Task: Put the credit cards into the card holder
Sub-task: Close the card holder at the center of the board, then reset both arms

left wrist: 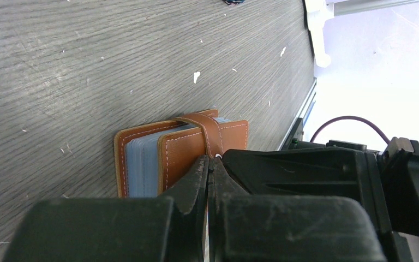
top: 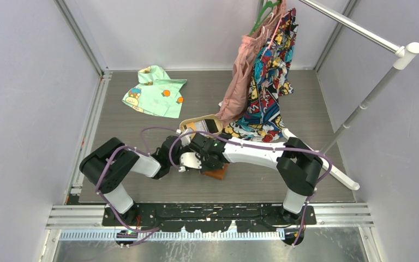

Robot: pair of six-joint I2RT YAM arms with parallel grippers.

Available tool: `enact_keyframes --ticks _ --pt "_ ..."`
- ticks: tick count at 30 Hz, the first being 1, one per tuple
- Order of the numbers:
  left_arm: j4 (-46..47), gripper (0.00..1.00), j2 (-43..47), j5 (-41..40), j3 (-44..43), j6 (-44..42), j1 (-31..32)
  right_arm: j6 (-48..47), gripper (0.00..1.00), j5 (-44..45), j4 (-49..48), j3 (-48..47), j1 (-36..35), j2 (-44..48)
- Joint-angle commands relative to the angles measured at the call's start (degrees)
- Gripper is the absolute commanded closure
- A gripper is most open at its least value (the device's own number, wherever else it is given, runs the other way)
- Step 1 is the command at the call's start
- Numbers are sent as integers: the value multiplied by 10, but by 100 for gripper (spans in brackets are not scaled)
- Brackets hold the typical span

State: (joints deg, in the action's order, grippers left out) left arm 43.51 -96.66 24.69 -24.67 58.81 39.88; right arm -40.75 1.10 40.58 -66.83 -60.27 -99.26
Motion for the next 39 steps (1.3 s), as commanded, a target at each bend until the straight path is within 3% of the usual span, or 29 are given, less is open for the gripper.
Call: enact_keyframes --ticks 1,25,33,39 --pt "-162 100 -51 -67 33 -39 3 8 99 -149 24 26 -54 -25" --pt "-166 100 -46 -66 34 -40 3 27 99 -111 39 4 -106 -82" --pt "-185 100 8 -66 32 -45 1 28 66 -169 86 -42 -19 3" --pt "-358 88 183 -120 -20 -104 -1 -4 54 -224 138 -57 61 101"
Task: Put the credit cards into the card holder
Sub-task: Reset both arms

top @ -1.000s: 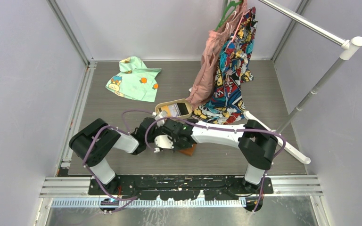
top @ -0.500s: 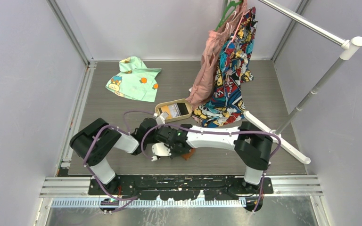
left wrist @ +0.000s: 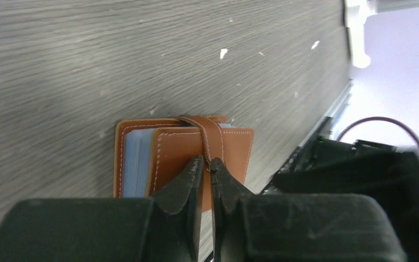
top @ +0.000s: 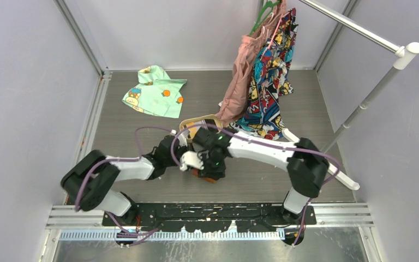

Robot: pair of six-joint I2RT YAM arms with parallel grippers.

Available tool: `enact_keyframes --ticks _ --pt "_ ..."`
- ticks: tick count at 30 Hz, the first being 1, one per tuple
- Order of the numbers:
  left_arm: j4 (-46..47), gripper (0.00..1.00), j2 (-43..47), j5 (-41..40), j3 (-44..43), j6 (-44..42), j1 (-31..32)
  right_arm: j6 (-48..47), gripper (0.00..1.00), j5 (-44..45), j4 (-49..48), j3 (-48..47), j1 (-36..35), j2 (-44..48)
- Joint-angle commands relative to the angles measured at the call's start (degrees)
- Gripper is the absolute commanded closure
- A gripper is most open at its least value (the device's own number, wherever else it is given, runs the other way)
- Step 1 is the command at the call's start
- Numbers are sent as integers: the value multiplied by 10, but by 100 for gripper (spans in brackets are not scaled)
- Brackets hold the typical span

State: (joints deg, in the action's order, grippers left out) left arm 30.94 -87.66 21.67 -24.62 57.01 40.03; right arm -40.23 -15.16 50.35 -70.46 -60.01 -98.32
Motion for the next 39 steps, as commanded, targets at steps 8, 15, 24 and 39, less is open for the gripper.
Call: enact_keyframes --ticks 8,15,24,39 --pt "-471 64 327 -167 -155 -224 -8 20 32 -101 41 -28 218 267" --pt "-480 20 480 -121 -205 -248 -11 225 0 8 -19 -41 330 411" --pt "-609 10 535 -152 -360 -250 -12 298 1 14 83 -225 359 454" --pt "-669 7 570 -149 -424 -251 -12 498 0 13 39 -266 451 482"
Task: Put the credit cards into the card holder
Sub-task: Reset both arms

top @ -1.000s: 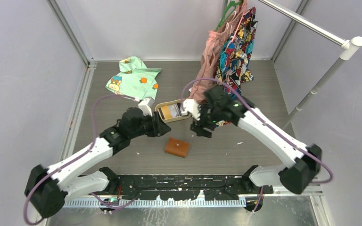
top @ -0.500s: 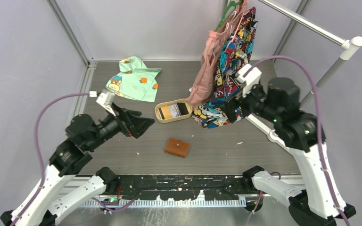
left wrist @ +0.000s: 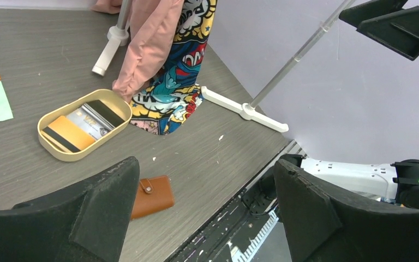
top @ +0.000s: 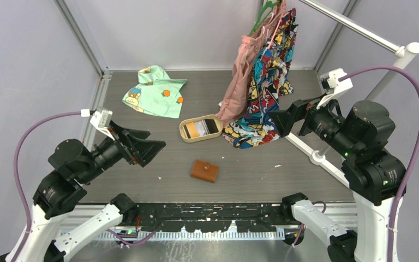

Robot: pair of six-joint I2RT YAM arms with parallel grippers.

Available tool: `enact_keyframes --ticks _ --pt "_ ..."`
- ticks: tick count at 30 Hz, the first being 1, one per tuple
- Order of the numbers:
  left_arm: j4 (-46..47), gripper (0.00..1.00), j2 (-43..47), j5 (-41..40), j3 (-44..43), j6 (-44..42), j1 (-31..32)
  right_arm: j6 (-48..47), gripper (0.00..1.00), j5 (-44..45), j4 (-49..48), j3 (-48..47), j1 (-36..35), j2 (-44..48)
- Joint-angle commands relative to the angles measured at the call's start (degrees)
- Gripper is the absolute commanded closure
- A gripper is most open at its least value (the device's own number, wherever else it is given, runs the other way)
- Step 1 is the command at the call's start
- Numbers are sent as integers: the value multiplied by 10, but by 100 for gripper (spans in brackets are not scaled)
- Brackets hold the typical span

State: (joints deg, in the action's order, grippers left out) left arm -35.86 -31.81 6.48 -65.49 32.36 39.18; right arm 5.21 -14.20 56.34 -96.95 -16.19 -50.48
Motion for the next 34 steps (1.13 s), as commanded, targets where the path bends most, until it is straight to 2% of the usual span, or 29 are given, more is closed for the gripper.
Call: enact_keyframes --ticks 1,22,34 --pt "0 7 14 3 -11 -3 -3 44 0 0 -22 2 16 5" --pt "26 4 58 -2 49 14 -3 42 1 -26 -35 31 41 13" --pt "32 3 46 -17 50 -30 -3 21 0 -49 -32 31 61 2"
